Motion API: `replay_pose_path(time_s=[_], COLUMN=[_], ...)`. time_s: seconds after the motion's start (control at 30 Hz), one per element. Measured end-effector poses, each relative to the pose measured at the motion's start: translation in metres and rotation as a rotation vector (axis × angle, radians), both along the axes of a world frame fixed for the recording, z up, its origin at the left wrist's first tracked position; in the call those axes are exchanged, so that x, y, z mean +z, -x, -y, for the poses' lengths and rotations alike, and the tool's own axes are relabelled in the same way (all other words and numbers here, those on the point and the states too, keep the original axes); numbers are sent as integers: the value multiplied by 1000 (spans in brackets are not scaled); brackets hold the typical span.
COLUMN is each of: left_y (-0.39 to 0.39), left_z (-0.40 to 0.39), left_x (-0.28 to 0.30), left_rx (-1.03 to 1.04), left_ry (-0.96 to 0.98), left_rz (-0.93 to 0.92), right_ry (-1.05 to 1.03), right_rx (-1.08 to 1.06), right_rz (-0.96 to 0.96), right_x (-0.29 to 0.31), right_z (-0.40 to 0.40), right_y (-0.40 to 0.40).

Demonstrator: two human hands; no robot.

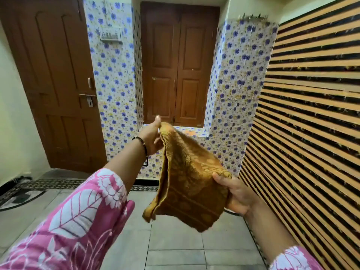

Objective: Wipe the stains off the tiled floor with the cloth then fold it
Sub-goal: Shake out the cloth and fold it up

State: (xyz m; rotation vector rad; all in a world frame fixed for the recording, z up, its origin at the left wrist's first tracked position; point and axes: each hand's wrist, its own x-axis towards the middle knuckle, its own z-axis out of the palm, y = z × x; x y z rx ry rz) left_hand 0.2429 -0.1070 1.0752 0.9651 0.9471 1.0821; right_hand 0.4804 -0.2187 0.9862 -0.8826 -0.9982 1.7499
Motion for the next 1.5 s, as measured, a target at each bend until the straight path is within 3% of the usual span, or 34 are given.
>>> replay_pose_path(time_s=[0.1,0.2,0.3,0.43,0.57,0.7,0.87,1.07,1.2,1.3,1.37,1.43,1.5], left_y=[7,3,-7,-5,3,-3,3,26,39,41,42,42,39], left_z=[23,50,45,31,30,34,30,43,54,57,59,64,66], left_x=[-65,-114,-123,-100,-86,-81,-66,-45,-43,-45,-45,-47,-51], left_rx=[-318,-453,-433,-125,-6,4,99,97,148,207,183,71,7], left_ry=[469,577,411,142,-17,-158,-334,-604,-686,-737,-723,-668,-587], left_rz=[82,-22,-39,-83,-99,-172,-354,-719,-631,-732,-677,-486,-360], right_ry=[82,155,167,198,202,55,-152,-382,-555,-677,-649,-560,-456], right_rx=[-167,-207,-197,-188,-322,-586,-534,-511,-602,-726,-750,-591,-492], right_rz=[53,141,247,319,464,546,390,775,848,952,807,475,313], right_x=[8,18,18,19,21,27,43,55,60,59,56,52,47], right_z=[-9,-20,-22,-20,-20,-23,-16,2,11,16,17,23,23], right_y=[-1,-10,-15,-27,-41,-44,-41,-39,-38,-36,-39,-39,-39])
